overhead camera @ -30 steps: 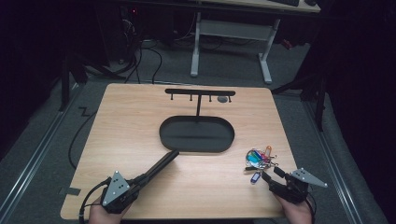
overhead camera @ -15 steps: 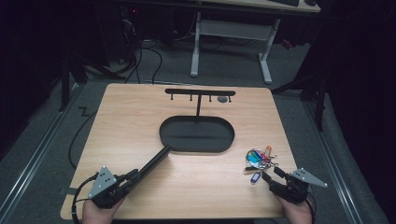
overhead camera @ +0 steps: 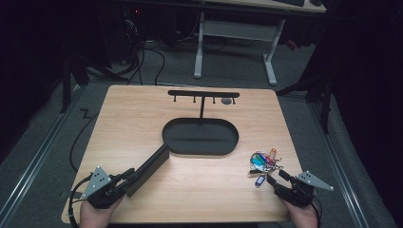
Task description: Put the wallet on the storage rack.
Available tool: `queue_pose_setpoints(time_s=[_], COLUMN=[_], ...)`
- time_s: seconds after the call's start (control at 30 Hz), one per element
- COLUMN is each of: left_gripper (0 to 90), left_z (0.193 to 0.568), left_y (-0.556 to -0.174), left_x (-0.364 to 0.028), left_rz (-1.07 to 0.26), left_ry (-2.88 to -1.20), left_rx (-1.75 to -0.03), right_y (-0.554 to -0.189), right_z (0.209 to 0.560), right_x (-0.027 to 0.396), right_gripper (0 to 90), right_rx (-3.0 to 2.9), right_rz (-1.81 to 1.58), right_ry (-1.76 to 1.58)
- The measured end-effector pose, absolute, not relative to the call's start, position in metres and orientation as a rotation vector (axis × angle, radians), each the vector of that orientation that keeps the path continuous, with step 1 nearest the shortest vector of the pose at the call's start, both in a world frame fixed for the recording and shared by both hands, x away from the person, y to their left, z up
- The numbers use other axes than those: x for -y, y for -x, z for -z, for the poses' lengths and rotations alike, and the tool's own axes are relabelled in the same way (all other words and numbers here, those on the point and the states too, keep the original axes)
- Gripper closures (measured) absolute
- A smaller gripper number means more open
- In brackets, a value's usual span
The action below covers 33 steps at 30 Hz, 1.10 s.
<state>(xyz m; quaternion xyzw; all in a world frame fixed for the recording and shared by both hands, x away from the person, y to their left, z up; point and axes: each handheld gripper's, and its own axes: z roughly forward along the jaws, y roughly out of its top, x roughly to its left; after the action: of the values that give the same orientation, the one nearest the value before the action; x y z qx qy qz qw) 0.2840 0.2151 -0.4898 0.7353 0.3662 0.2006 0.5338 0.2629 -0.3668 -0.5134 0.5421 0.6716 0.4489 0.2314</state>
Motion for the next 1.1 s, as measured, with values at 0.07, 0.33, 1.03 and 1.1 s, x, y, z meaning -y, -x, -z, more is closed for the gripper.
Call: queue_pose_setpoints(time_s=[0.07, 0.33, 1.03, 1.1], left_gripper=[77.5, 72.1, 69.7, 69.6], left_z=[0.490, 0.491, 0.493, 0.491], left_y=[-0.284, -0.286, -0.284, -0.284], left_x=[-0.217, -0.221, -0.203, -0.202], left_rz=[-0.478, -0.463, -0.539, -0.538], left_ry=[-1.744, -1.749, -1.953, -1.977], left_rx=[-0.883, -0.901, -0.873, -0.877], right_y=[-0.263, -0.264, -0.264, -0.265], right_z=[0.513, 0.514, 0.514, 0.514], right_x=[0.367, 0.367, 0.365, 0.364], right_gripper=[37.7, 37.7, 37.7, 37.6], right_rx=[-1.848, -1.851, -1.862, -1.866], right_rz=[-1.234, -1.234, -1.226, -1.231], right_ry=[-1.485, -1.485, -1.487, -1.483])
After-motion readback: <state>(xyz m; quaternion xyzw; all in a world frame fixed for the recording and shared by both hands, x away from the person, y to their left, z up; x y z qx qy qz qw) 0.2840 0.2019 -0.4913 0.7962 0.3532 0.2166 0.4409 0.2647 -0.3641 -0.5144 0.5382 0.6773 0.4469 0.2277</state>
